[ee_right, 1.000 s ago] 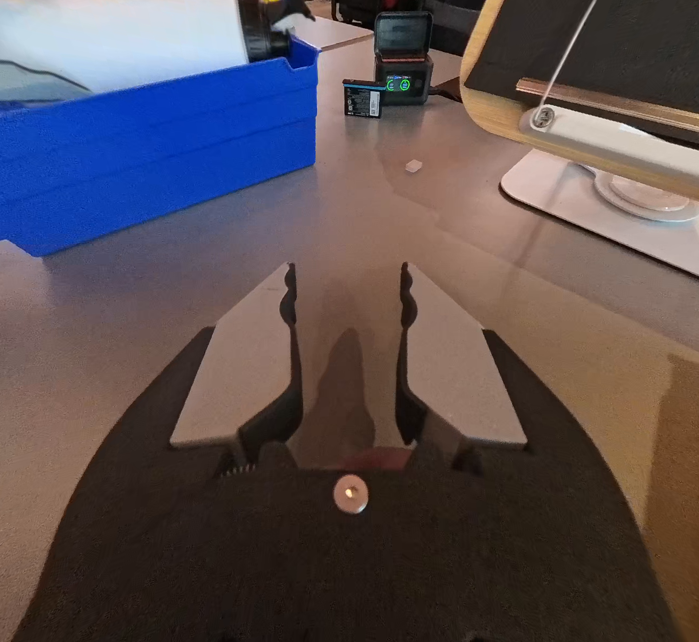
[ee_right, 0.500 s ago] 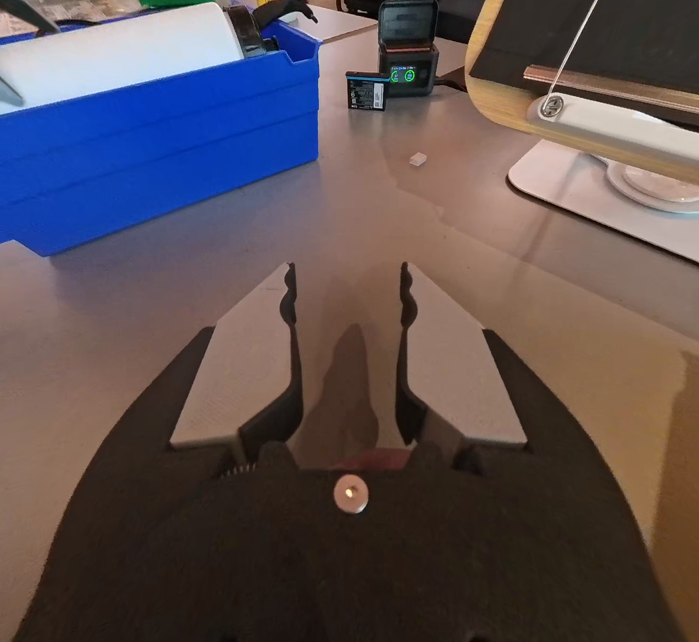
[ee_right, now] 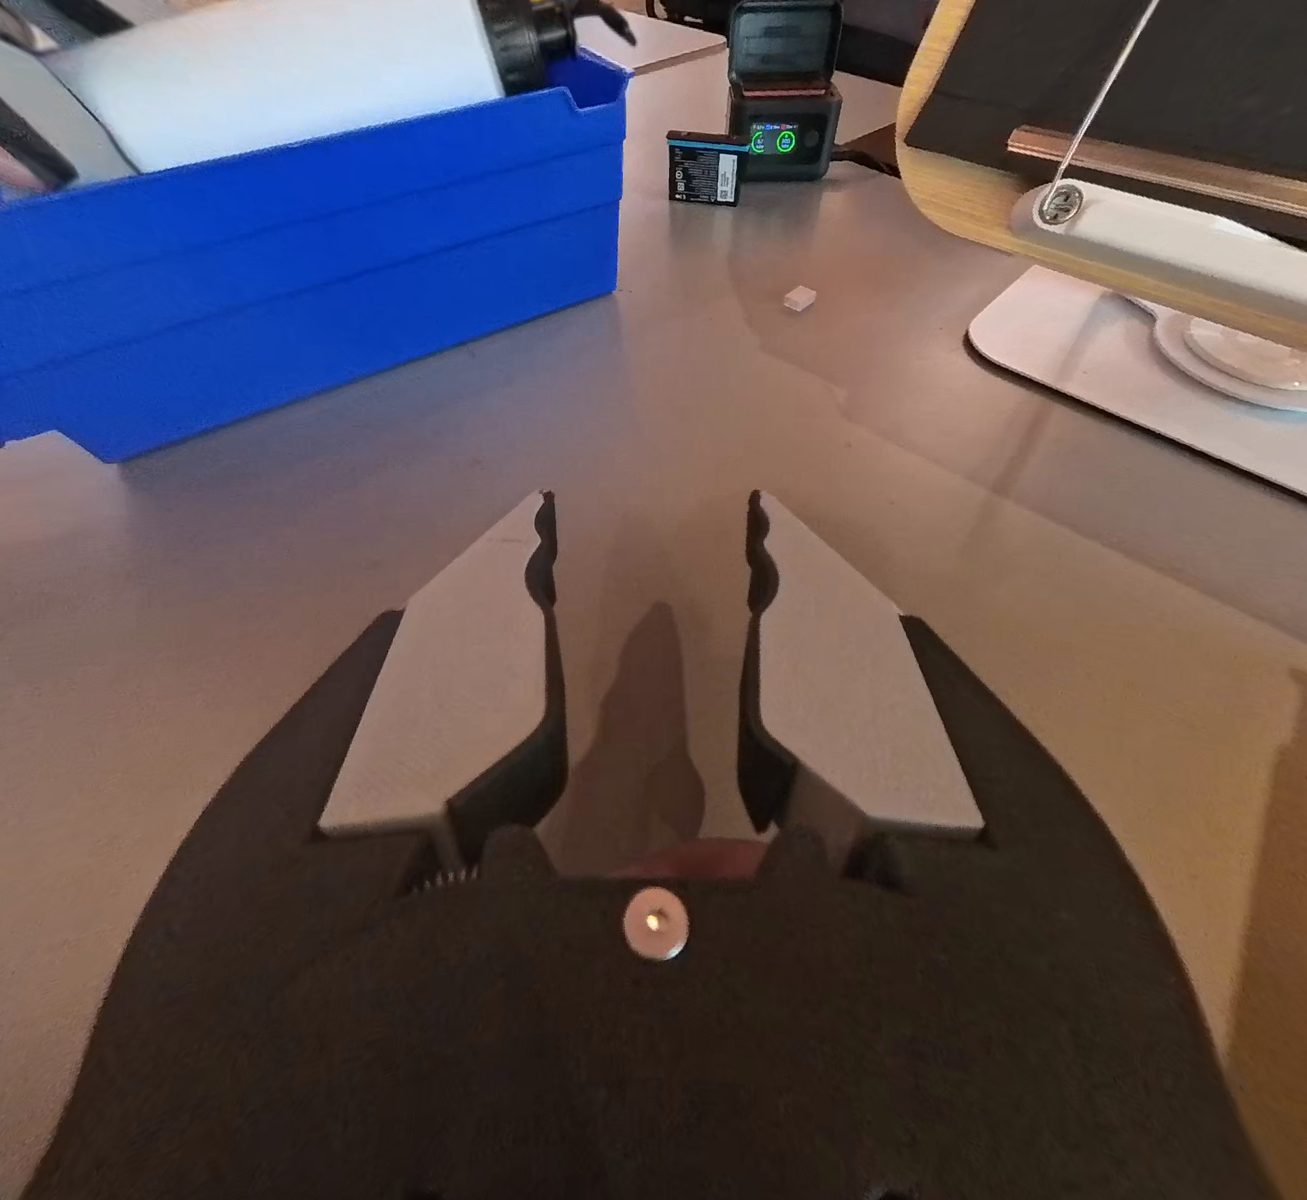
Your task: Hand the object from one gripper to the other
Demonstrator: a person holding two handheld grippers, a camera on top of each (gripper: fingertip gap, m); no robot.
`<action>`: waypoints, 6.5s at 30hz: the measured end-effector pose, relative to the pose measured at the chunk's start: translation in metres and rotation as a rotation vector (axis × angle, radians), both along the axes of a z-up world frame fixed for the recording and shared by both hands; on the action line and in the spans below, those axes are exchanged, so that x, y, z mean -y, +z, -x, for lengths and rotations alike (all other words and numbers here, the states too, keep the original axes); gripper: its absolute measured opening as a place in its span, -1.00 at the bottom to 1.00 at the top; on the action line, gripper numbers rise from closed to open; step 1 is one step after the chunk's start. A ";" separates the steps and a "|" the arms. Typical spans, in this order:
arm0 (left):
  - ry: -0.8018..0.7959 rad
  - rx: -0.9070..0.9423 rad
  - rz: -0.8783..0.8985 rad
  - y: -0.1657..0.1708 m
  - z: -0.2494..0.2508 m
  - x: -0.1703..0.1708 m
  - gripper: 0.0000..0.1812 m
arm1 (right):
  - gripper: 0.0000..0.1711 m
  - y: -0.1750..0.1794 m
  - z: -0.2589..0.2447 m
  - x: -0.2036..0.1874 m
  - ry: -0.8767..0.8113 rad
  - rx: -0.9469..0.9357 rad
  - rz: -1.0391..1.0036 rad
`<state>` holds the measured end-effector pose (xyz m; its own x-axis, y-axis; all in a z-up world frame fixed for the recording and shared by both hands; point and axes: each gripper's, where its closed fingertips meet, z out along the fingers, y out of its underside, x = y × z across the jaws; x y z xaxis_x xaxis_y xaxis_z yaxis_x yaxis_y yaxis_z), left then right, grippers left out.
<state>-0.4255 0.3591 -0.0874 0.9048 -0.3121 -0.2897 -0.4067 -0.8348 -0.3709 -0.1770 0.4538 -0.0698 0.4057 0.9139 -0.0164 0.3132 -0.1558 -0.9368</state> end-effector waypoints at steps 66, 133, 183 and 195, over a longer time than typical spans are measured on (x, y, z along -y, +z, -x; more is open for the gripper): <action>-0.555 0.929 -0.831 0.138 -0.295 0.011 0.11 | 0.17 0.056 -0.011 0.113 0.368 0.005 -0.522; -0.699 0.269 -0.997 0.086 -0.302 -0.001 -0.09 | 0.26 0.093 -0.053 0.119 0.636 -0.302 -0.143; -0.671 -0.186 -1.180 0.116 -0.277 0.026 0.09 | -0.22 0.056 -0.053 0.085 0.440 -0.087 -0.084; -1.254 -0.738 -1.240 0.068 -0.347 0.062 0.09 | 0.35 0.045 -0.026 0.119 0.797 -0.409 1.097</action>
